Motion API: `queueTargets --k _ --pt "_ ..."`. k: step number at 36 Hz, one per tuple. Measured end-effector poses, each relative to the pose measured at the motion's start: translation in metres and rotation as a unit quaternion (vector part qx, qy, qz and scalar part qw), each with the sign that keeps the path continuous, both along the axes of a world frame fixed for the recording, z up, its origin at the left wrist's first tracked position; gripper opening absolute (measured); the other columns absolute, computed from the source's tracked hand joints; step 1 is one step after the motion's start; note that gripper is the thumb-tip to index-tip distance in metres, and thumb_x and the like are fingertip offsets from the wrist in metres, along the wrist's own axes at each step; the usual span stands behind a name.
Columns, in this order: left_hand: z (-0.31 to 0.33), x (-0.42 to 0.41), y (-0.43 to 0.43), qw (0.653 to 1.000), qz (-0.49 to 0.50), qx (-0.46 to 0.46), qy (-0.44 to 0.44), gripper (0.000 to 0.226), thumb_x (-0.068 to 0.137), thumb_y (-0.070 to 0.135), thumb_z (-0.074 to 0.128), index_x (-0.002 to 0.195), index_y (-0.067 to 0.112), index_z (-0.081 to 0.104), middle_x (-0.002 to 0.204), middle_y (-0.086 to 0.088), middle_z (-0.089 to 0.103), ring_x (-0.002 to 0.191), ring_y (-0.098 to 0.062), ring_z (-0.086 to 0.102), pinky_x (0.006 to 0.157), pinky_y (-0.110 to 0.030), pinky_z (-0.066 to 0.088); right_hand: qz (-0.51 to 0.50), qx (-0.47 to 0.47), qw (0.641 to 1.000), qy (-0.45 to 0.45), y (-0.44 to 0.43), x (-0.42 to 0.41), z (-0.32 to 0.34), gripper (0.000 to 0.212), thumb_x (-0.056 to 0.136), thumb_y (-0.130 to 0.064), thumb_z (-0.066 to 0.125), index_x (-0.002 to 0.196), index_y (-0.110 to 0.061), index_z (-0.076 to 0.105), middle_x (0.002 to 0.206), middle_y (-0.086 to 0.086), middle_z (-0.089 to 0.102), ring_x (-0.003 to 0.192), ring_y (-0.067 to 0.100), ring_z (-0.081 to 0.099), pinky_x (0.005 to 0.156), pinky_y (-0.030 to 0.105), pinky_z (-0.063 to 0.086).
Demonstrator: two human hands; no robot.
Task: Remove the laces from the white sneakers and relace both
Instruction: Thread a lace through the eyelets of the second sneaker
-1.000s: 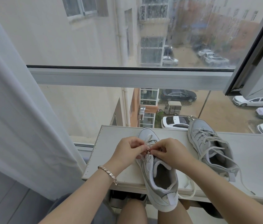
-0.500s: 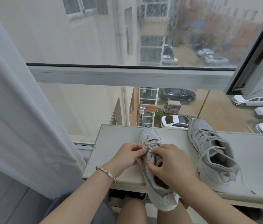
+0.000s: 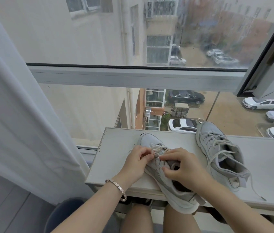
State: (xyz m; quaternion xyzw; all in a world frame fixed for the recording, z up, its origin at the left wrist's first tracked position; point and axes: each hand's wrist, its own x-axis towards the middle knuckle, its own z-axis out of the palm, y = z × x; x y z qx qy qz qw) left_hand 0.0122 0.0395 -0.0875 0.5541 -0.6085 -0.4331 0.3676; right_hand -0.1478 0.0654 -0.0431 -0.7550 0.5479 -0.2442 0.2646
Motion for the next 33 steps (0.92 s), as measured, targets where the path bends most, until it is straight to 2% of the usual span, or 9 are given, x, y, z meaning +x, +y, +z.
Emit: queueTargets --k 2,7,10,16,20,24,28,31,33 --pt "0.001 -0.002 -0.001 1.000 -0.001 -0.012 -0.005 0.018 0.089 0.004 0.058 0.082 0.020 0.061 0.084 0.005 0.046 0.076 0.002 0.045 0.071 -0.004 0.033 0.005 0.006 1.000 -0.007 0.000 -0.002 0.000 0.031 0.073 -0.011 0.070 0.101 -0.023 0.073 0.089 -0.021 0.056 0.096 0.001 0.053 0.081 0.001 0.035" --pt "0.001 -0.004 0.002 0.999 -0.014 -0.033 -0.014 0.015 0.090 0.004 0.055 0.083 0.016 0.060 0.087 0.002 0.051 0.083 -0.010 0.050 0.074 -0.007 0.036 0.008 0.007 1.000 -0.014 0.000 -0.004 -0.001 0.030 0.074 -0.011 0.070 0.102 -0.022 0.073 0.092 -0.018 0.057 0.095 0.002 0.053 0.081 0.004 0.035" --pt "0.004 -0.001 0.005 0.997 -0.033 -0.058 -0.047 0.015 0.090 0.006 0.056 0.084 0.018 0.060 0.088 0.004 0.054 0.081 -0.003 0.051 0.073 -0.008 0.037 0.007 0.003 1.000 -0.014 0.000 -0.003 -0.002 0.030 0.073 -0.011 0.071 0.101 -0.023 0.073 0.092 -0.017 0.059 0.096 0.002 0.054 0.084 0.008 0.037" --pt "0.010 0.007 0.006 0.974 -0.079 -0.164 -0.136 0.008 0.086 0.005 0.062 0.089 0.009 0.068 0.087 0.003 0.058 0.084 -0.008 0.054 0.077 -0.013 0.040 0.006 -0.004 1.000 -0.016 -0.001 -0.003 -0.003 0.031 0.072 -0.010 0.071 0.100 -0.023 0.074 0.087 -0.020 0.056 0.094 0.002 0.054 0.081 0.002 0.034" --pt "0.007 0.007 0.008 0.978 -0.047 -0.175 -0.099 0.014 0.082 -0.001 0.065 0.087 0.009 0.075 0.081 0.014 0.056 0.076 0.001 0.055 0.071 -0.006 0.038 0.012 -0.005 1.000 -0.023 0.000 -0.003 -0.002 0.031 0.072 -0.010 0.071 0.099 -0.025 0.074 0.087 -0.020 0.059 0.095 0.001 0.053 0.082 0.003 0.035" --pt "0.003 0.005 0.011 0.982 -0.029 -0.171 -0.068 0.015 0.078 -0.001 0.070 0.085 0.011 0.075 0.082 0.014 0.059 0.075 0.003 0.058 0.069 -0.008 0.041 0.014 -0.008 1.000 -0.025 0.000 -0.002 -0.001 0.031 0.072 -0.009 0.071 0.098 -0.026 0.074 0.084 -0.025 0.057 0.089 -0.005 0.052 0.078 0.002 0.035" --pt "0.003 0.004 0.016 0.989 -0.031 -0.137 -0.041 0.025 0.079 -0.007 0.062 0.089 0.013 0.074 0.086 0.012 0.059 0.078 0.004 0.058 0.070 -0.009 0.044 0.013 -0.016 0.999 -0.028 0.001 -0.002 -0.001 0.032 0.070 -0.007 0.071 0.097 -0.024 0.075 0.082 -0.027 0.055 0.088 -0.011 0.050 0.078 0.000 0.034" --pt "0.007 0.004 0.018 0.995 -0.036 -0.098 -0.009 0.037 0.079 -0.010 0.055 0.088 0.022 0.072 0.087 0.009 0.059 0.077 0.003 0.058 0.072 -0.010 0.044 0.013 -0.022 0.999 -0.025 0.001 -0.001 0.000 0.032 0.070 -0.007 0.071 0.097 -0.022 0.075 0.081 -0.028 0.054 0.087 -0.008 0.050 0.078 0.000 0.033" --pt "0.010 0.003 0.018 0.997 -0.037 -0.074 0.012 0.035 0.082 -0.003 0.060 0.084 0.030 0.070 0.086 0.007 0.060 0.076 0.001 0.057 0.073 -0.011 0.044 0.014 -0.022 0.999 -0.025 0.002 -0.001 0.000 0.031 0.070 -0.007 0.071 0.097 -0.022 0.075 0.082 -0.029 0.053 0.086 -0.010 0.049 0.077 0.000 0.033"
